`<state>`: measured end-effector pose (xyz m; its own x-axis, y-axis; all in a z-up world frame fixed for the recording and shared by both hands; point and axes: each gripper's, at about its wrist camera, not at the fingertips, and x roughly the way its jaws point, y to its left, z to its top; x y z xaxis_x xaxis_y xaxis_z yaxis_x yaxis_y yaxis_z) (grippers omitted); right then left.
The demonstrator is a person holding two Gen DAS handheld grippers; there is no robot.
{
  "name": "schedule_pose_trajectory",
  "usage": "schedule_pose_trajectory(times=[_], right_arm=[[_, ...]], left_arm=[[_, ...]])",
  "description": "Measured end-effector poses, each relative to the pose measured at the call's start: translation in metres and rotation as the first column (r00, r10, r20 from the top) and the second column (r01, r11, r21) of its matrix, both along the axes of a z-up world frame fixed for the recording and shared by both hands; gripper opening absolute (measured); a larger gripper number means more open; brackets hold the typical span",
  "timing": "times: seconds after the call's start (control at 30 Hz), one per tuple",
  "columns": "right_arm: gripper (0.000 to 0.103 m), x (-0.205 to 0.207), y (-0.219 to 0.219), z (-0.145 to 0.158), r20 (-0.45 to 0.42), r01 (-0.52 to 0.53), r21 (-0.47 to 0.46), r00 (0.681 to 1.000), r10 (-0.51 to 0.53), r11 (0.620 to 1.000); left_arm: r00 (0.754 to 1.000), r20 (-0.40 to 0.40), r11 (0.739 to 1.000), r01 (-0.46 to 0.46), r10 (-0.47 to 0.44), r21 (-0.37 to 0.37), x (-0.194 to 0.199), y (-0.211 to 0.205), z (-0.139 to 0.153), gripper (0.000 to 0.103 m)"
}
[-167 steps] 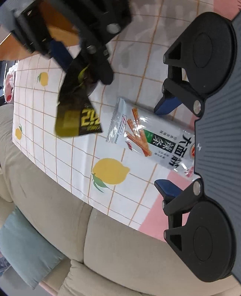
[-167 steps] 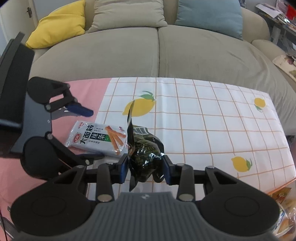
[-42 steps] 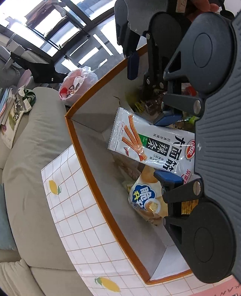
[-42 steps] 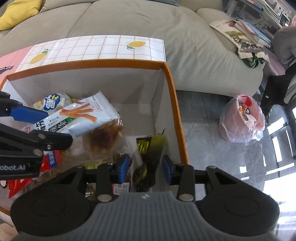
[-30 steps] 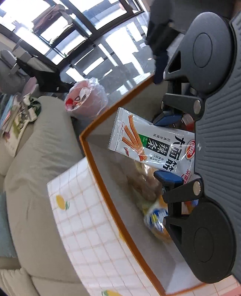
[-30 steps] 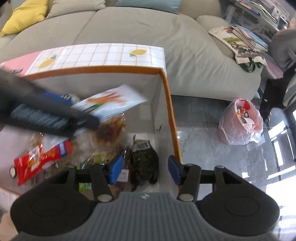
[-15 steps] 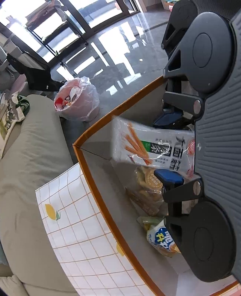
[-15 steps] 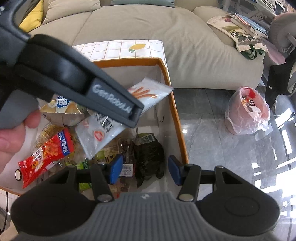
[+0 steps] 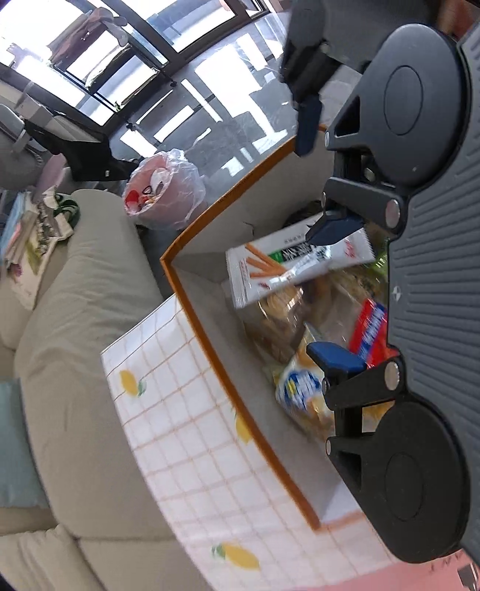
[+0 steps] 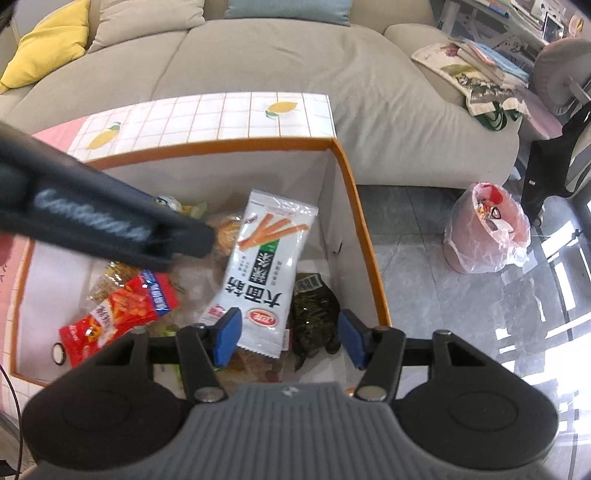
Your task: Organize snacks
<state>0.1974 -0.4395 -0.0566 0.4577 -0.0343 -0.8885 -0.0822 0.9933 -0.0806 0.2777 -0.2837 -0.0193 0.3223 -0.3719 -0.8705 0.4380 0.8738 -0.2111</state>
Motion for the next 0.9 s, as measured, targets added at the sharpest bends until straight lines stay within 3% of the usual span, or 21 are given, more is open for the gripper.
schedule_pose_trajectory(times=[0.13,0.23,0.47,0.67,0.77,0.9], right_arm=[[0.068,-0.012,0.011,0.02,0.028,0.002,0.001,1.0,-0.002,1.0],[0.068,-0.024,0.025,0.037,0.055,-0.009,0.008,0.998,0.009,1.0],[0.077,-0.056,0.071,0.08,0.133,-0.05,0.08,0.99,0.039,0.996],[0.08,-0.093,0.119,0.107,0.208,-0.061,0.164,0.978,0.026,0.985],[0.088,-0.115,0.146,0.11,0.267,-0.05,0.148,0.964,0.008,0.988],[0.089,-0.145,0.18,0.108,0.337,-0.034,0.133,0.942,-0.013,0.991]], left_arm=[[0.997,0.082,1.0,-0.006,0.006,0.006,-0.028,0.029,0.026,0.071],[0.988,0.155,1.0,-0.011,0.01,0.009,-0.053,0.053,0.047,0.071],[0.949,0.314,0.999,-0.044,0.04,0.007,-0.117,0.112,0.084,0.071],[0.903,0.418,0.993,-0.113,0.096,0.016,-0.167,0.16,0.093,0.071],[0.882,0.448,0.987,-0.163,0.145,0.003,-0.187,0.182,0.091,0.071],[0.846,0.49,0.972,-0.233,0.208,-0.009,-0.21,0.207,0.085,0.071]])
